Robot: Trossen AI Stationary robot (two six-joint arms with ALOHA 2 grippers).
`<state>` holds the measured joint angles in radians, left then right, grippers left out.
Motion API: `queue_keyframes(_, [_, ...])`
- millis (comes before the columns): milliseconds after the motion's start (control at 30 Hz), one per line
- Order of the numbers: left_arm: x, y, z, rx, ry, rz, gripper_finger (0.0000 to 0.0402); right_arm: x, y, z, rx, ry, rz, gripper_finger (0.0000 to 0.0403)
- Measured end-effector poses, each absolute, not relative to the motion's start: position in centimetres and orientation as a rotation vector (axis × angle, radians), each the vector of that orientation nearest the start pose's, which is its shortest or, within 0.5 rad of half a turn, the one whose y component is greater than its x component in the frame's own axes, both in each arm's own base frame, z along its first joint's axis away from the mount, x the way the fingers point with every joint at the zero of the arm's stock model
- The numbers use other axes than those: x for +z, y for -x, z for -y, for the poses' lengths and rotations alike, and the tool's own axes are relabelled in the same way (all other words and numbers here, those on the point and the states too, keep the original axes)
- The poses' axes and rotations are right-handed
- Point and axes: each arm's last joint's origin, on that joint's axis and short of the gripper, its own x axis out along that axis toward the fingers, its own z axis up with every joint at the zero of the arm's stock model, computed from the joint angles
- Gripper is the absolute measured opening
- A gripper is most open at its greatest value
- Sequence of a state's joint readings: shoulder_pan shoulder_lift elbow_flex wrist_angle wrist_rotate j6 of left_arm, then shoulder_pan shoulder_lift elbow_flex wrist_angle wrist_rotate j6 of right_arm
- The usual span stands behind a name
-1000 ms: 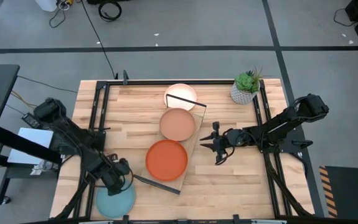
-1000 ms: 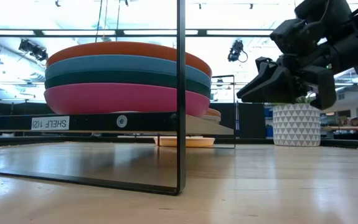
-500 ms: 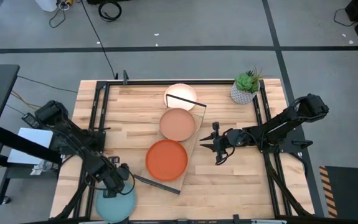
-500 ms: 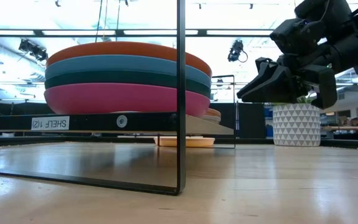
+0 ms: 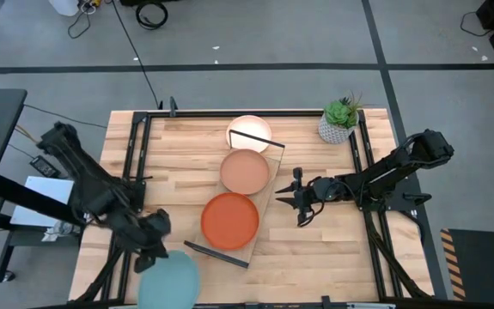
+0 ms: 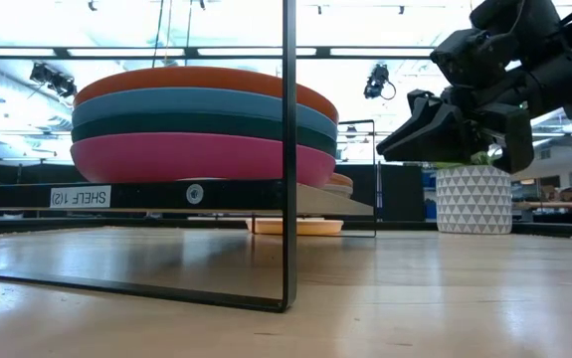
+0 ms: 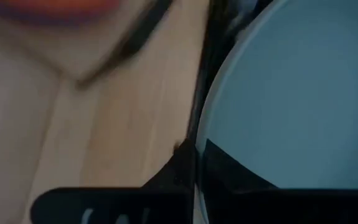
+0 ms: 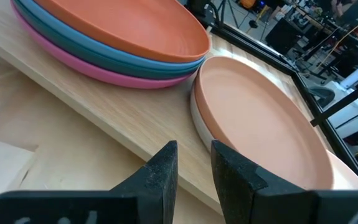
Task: Place and stack plates onto a shelf
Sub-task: Stack the light blue plate on top of the brown plate on the shelf
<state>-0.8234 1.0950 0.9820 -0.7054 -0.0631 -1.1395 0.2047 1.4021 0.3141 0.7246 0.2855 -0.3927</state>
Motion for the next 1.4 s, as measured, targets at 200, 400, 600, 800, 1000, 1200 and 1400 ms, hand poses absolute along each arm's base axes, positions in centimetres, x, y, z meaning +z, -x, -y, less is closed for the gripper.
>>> queue_keyframes(200, [35.6,-14.4,12.5,0.036,0.606,-0.628,0.0014,14.1,-22.9,-3.9,-0.009,0.476,-0.364,0.0103])
queue_keyframes(400, [36.1,-15.7,7.7,0.525,0.471,-0.383,0.0021,14.1,-22.9,-3.9,-0.011,0.475,-0.36,0.0103])
queue_keyframes(600, [32.1,-18.5,2.6,0.801,0.658,-0.492,0.0021,14.1,-22.9,-3.8,-0.012,0.474,-0.358,0.0103])
queue_keyframes(800, [28.8,-22.1,-2.4,0.695,0.884,-0.66,0.0022,14.1,-22.9,-3.8,-0.013,0.476,-0.358,0.0103])
queue_keyframes(1000, [26.0,-25.2,-7.1,0.6,0.938,-0.74,0.0021,14.1,-22.9,-3.8,-0.013,0.477,-0.359,0.0103])
queue_keyframes(1200, [23.0,-26.8,-10.4,0.608,0.912,-0.789,0.0021,14.1,-22.9,-3.8,-0.007,0.478,-0.364,0.0103])
queue_keyframes(1400, [21.5,-28.1,-11.4,0.5,0.898,-0.804,0.0031,14.0,-22.9,-3.8,-0.007,0.468,-0.368,0.0103])
